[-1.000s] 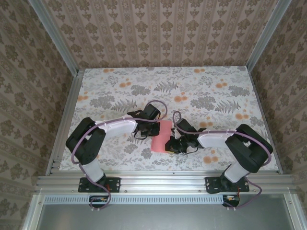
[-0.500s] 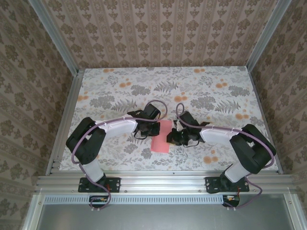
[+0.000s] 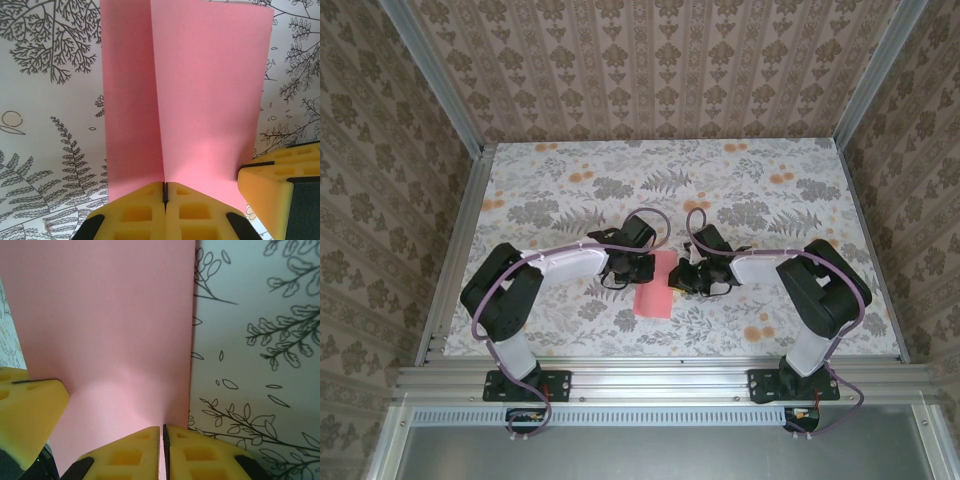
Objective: Fold a paper plane with a square sheet of paper (pick it up from the middle)
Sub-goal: Fold the square sheet of paper in half at the center of the table.
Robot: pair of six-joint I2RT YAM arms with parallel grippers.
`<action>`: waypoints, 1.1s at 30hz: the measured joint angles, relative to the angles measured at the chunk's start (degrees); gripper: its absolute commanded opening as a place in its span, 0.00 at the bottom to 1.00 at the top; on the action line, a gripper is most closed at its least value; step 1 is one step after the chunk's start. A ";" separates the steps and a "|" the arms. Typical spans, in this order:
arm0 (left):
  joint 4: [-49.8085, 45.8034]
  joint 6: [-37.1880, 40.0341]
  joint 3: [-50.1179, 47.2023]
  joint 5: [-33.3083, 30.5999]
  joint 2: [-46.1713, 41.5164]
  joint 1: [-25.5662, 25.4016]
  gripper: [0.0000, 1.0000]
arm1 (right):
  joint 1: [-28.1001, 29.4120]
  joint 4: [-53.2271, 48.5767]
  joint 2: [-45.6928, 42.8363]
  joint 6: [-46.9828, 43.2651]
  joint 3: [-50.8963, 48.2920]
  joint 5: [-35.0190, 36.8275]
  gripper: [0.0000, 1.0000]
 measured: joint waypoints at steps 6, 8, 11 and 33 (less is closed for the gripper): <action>-0.66 0.00 0.33 0.00 0.02 0.00 0.00 | -2.43 -2.80 -0.22 -1.64 4.44 -0.02 0.14; -0.94 0.00 0.42 0.00 0.02 0.00 0.00 | -3.50 -2.67 0.44 -1.88 6.29 -0.07 0.14; -0.98 0.00 0.44 -0.02 0.02 0.00 0.00 | -4.52 -2.12 2.84 -1.86 8.28 -0.50 0.14; -2.01 -1.40 0.52 -0.07 0.04 0.00 0.00 | -7.48 -7.26 9.11 -6.21 18.01 -2.16 0.14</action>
